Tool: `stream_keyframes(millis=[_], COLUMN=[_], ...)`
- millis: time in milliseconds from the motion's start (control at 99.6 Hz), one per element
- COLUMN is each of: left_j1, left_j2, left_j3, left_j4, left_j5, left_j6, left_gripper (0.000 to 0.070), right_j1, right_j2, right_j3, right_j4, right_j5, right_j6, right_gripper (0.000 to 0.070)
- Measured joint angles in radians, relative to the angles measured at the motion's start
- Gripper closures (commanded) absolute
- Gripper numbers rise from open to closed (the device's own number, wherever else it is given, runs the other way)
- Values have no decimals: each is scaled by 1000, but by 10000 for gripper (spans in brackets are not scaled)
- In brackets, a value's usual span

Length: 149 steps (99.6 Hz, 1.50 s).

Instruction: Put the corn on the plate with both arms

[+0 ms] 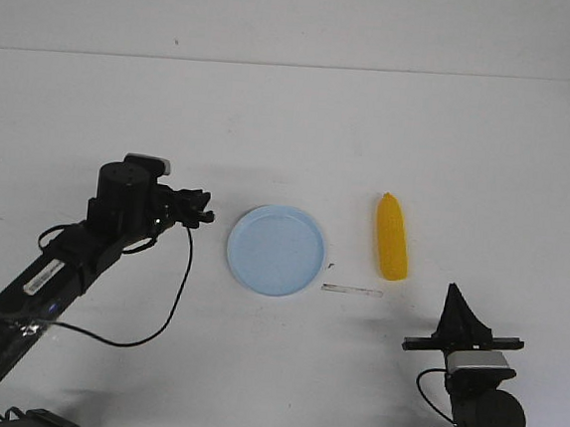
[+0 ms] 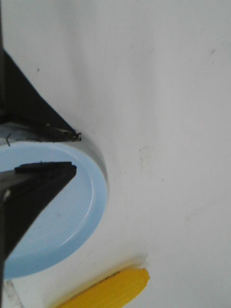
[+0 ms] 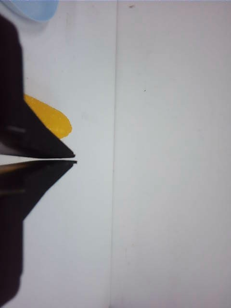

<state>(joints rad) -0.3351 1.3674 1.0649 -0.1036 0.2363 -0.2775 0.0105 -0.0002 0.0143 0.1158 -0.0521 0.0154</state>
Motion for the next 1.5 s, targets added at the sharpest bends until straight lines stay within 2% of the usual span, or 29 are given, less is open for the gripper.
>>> stream_keyframes(millis=[181, 301, 402, 713, 854, 964, 1055, 1085, 1496], left_j1=[56, 106, 146, 184, 184, 185, 189, 190, 195], left_j2=[-195, -330, -446, -786, -934, -1022, -1072, -1086, -1146], left_j3=[-246, -384, -484, -642, -660, -660, -660, -661, -729], left_j4=[218, 272, 269, 267, 213, 127, 68, 58, 82], left_j5=[-61, -111, -152, -166, -261, -321, -327, -327, -327], left_j6=[77, 126, 159, 179, 192, 234, 262, 267, 286], left_gripper=[676, 676, 676, 675, 675, 675, 678, 699, 700], right_j1=[0, 0, 0, 0, 0, 0, 0, 0, 0], right_j2=[0, 0, 0, 0, 0, 0, 0, 0, 0], right_j3=[0, 0, 0, 0, 0, 0, 0, 0, 0], right_j4=[0, 0, 0, 0, 0, 0, 0, 0, 0], right_j5=[0, 0, 0, 0, 0, 0, 0, 0, 0], right_j6=[0, 0, 0, 0, 0, 0, 0, 0, 0], right_gripper=[692, 692, 692, 692, 692, 692, 692, 692, 692])
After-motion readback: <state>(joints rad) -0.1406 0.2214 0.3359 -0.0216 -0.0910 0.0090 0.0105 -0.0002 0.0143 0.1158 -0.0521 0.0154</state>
